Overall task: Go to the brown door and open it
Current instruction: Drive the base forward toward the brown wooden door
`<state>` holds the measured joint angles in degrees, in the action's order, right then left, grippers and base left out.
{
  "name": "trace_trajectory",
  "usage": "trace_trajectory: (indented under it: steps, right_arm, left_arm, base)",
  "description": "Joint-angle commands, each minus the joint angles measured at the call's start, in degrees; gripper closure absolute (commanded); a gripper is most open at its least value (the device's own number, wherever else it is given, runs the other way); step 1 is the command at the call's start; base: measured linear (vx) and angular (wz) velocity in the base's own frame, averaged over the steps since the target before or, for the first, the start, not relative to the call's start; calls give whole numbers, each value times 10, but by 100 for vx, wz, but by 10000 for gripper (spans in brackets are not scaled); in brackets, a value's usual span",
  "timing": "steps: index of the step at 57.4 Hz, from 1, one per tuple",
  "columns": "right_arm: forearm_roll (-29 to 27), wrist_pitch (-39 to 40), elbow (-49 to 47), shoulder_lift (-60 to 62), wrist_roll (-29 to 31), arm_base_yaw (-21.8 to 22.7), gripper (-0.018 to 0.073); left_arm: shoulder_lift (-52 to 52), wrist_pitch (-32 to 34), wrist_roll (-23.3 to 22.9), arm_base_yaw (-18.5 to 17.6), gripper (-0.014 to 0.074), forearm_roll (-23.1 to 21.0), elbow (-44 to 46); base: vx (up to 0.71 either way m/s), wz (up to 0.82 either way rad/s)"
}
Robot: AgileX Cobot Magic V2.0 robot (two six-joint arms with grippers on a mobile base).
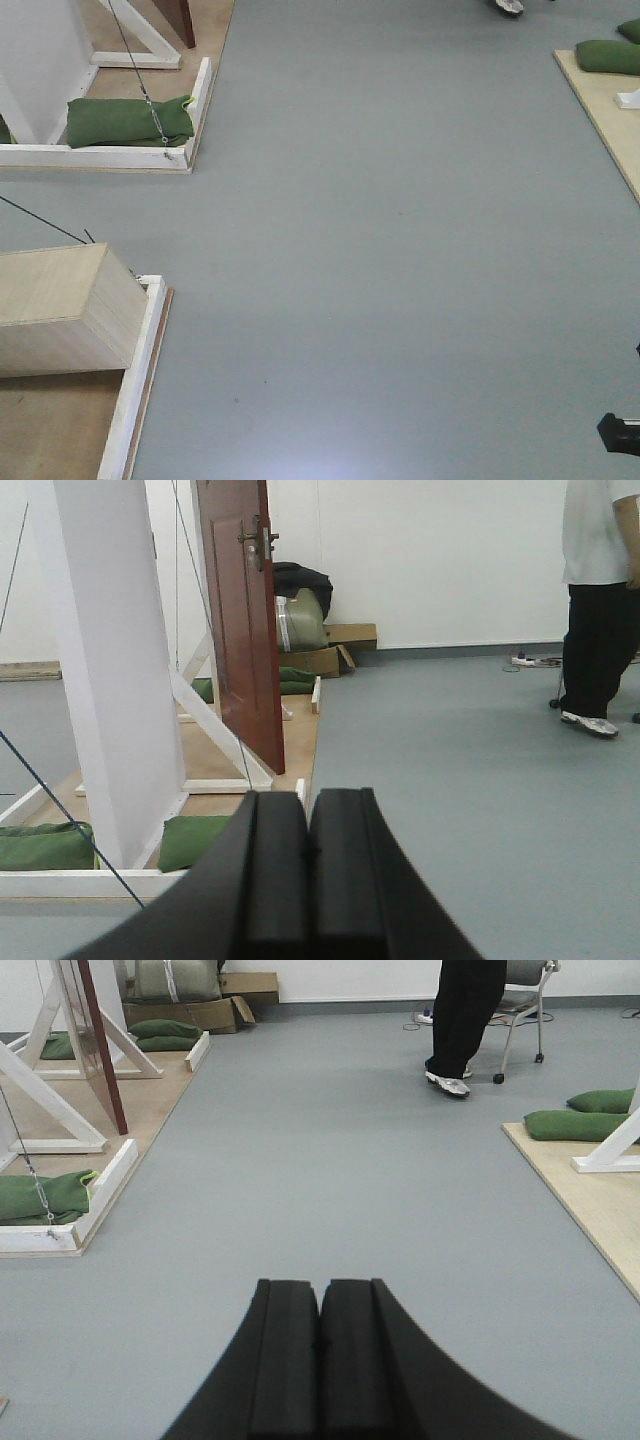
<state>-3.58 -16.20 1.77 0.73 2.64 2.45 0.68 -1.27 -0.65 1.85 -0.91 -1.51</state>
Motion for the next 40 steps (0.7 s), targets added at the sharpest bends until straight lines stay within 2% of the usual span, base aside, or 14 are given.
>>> trace_trajectory:
  steps: [1,40]
  right_arm:
    - [0,47,2,6,3,0,559]
    - [0,47,2,6,3,0,559]
  left_arm:
    - [8,44,-5,0,600,-2,10]
    - [9,43,-5,-2,600,-2,10]
  base:
    - [0,0]
    - [0,0]
